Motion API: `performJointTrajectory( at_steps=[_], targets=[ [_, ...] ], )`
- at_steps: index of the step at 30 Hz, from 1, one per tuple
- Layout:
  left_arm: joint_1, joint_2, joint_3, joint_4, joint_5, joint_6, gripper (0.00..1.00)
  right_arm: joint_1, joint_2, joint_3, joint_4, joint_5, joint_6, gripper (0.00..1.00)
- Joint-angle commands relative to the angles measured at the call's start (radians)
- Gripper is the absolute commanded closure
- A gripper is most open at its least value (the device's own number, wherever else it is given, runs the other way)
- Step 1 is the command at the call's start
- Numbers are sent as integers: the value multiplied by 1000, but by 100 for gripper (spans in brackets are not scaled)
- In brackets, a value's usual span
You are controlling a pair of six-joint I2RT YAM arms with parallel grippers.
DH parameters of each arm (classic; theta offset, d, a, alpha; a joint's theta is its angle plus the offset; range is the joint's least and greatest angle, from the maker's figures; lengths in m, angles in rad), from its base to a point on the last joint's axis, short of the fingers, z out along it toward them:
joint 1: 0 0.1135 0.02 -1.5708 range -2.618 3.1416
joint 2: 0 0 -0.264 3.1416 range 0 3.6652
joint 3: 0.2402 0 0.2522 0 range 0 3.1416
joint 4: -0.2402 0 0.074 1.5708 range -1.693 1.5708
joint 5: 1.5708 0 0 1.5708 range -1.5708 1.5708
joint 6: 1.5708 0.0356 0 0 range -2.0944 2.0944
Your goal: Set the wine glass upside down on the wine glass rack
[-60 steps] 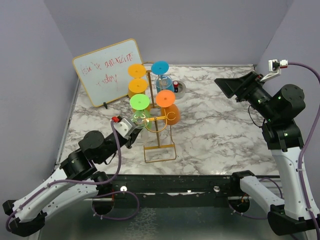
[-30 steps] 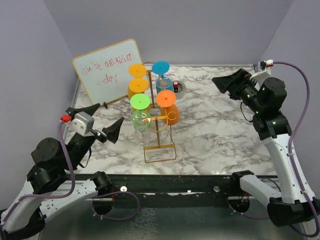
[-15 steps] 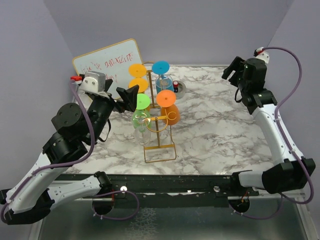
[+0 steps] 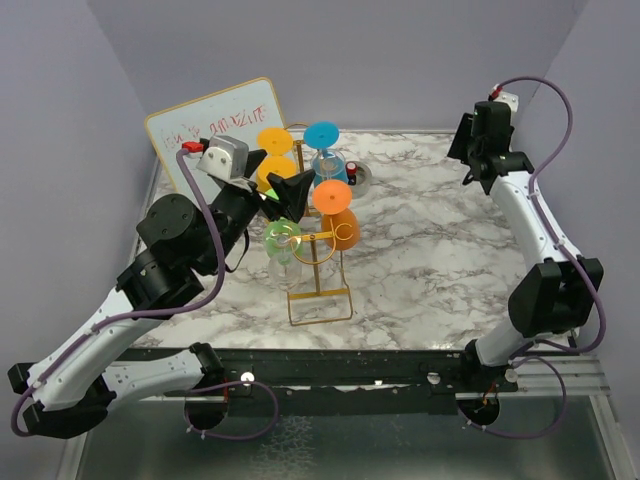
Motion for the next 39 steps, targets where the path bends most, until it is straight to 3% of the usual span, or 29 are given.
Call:
performJointTrajectory(
  at_steps=[1,7,13,24,27,30,39],
  targets=[
    [0,-10,-5,58,59,-22,1,-16,24,52,-30,39,-95,36],
    [0,11,8,63,110,-42,1,-41,108,128,-78,-33,-154,43],
    [0,52,41,46,146,-67,1,-53,189,216,-134,-102,-165,57],
    [0,78,29,80,199,-106,1,-57,258,277,-215,-95,-171,76],
    [0,85,22,103,218,-125,1,-57,266,293,-236,-76,-171,87],
    [0,94,18,141,238,-142,1,-56,249,295,-238,-69,-169,98],
    [0,172,28,268,287,-258,1,-56,31,174,-157,-147,-87,99]
  ],
)
